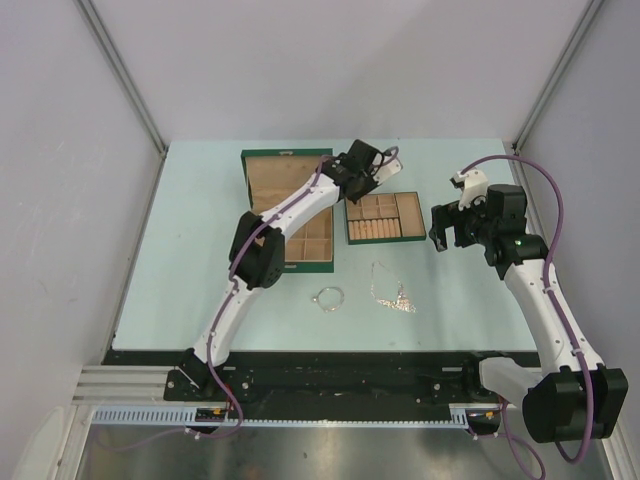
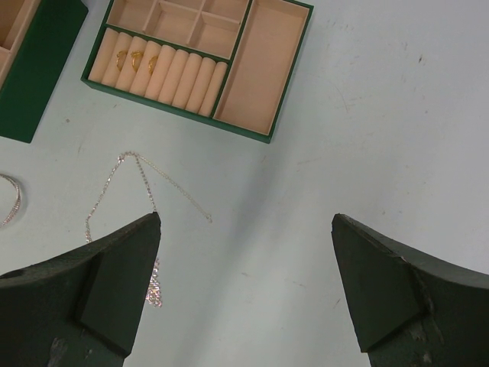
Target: Organize the mixed jewelry
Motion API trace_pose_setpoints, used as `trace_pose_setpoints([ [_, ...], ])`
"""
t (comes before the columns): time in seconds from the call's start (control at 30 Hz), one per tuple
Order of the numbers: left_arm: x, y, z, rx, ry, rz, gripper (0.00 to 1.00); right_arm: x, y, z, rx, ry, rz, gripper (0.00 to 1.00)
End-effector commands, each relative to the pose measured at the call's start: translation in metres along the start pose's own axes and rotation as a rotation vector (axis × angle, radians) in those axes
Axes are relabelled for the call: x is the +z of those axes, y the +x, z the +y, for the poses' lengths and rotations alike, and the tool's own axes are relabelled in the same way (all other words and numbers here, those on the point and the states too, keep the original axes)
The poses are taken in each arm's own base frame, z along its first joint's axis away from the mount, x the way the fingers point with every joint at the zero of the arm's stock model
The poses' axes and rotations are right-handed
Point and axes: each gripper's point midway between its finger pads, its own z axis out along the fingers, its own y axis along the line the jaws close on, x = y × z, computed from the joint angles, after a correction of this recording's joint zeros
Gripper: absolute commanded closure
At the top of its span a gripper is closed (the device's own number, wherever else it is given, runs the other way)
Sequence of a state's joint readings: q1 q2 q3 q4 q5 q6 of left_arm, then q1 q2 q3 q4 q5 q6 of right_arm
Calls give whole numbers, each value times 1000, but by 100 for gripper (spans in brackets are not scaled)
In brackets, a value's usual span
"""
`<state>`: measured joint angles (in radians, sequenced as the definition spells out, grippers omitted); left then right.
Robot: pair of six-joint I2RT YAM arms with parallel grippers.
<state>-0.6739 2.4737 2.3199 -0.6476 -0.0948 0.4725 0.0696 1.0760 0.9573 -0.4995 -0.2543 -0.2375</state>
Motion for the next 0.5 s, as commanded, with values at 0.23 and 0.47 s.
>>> trace_pose_setpoints([
  [0.23,-3,3,7,171,-16,49,96,3,-7,-2,-7,2,-28,0],
  [0.47,2,7,-10,255,24,75,87,4,-6,-3,-7,6,-22,0],
])
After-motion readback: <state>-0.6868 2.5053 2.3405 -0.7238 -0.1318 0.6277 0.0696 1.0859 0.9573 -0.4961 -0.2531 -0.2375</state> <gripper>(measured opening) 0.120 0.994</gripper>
